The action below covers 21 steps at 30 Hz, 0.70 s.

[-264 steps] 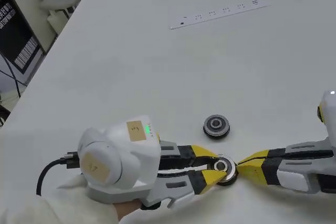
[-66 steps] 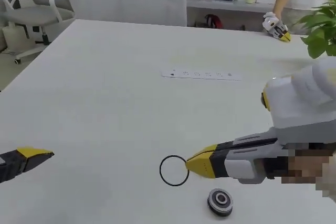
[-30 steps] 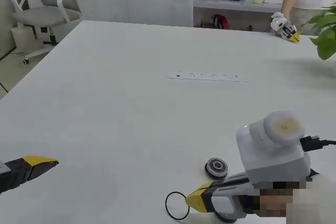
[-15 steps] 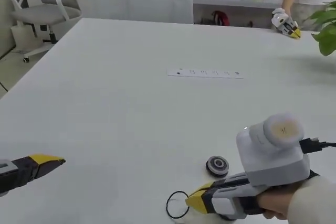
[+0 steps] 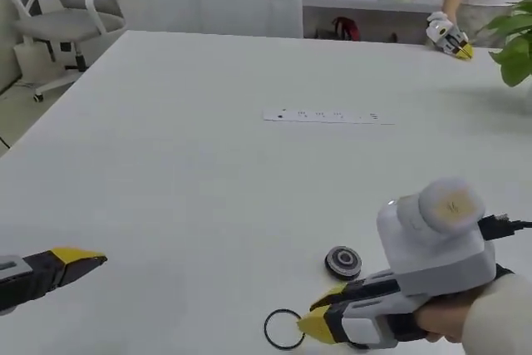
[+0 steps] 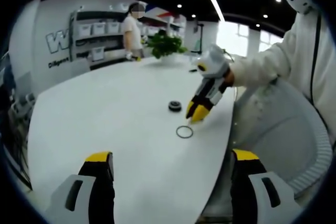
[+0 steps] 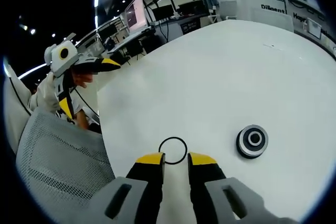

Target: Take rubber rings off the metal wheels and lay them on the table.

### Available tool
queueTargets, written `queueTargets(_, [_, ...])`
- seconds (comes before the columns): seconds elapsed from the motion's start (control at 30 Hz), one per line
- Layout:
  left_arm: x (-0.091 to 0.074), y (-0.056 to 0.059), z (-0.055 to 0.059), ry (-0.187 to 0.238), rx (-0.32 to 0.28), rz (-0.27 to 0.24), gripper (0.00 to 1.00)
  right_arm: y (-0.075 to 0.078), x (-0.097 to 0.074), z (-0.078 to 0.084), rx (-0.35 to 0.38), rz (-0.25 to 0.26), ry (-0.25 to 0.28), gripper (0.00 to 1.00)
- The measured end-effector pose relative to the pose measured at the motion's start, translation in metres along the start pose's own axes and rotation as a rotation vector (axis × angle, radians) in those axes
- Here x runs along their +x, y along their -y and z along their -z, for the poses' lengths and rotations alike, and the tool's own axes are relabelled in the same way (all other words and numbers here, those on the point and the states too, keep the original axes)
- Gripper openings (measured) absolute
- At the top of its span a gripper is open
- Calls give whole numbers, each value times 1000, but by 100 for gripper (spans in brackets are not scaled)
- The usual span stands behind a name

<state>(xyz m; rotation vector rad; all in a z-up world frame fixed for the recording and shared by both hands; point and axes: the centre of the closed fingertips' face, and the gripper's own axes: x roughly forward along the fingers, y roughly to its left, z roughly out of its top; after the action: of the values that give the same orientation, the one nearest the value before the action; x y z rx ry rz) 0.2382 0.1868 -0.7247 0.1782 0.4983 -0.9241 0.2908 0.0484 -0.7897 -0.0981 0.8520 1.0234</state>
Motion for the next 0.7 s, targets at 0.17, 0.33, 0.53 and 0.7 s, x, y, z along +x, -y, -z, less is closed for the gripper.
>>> queueTargets(0.17, [-3,-2,-4,10,9,-4,94,-1,-18,-15,-8,14,43,20])
queueTargets(0.33, [-7,2,-7,24,20,1,93,-3,-41,-24,-6,30,91,25])
queueTargets(0.53, [-8,7,-7,19,35,18,93,-4,-71,-33,-27,72,147,31])
queueTargets(0.7, [-9,9,-10,20,45,20,93,-3,-94,-42,-55,110,180,33])
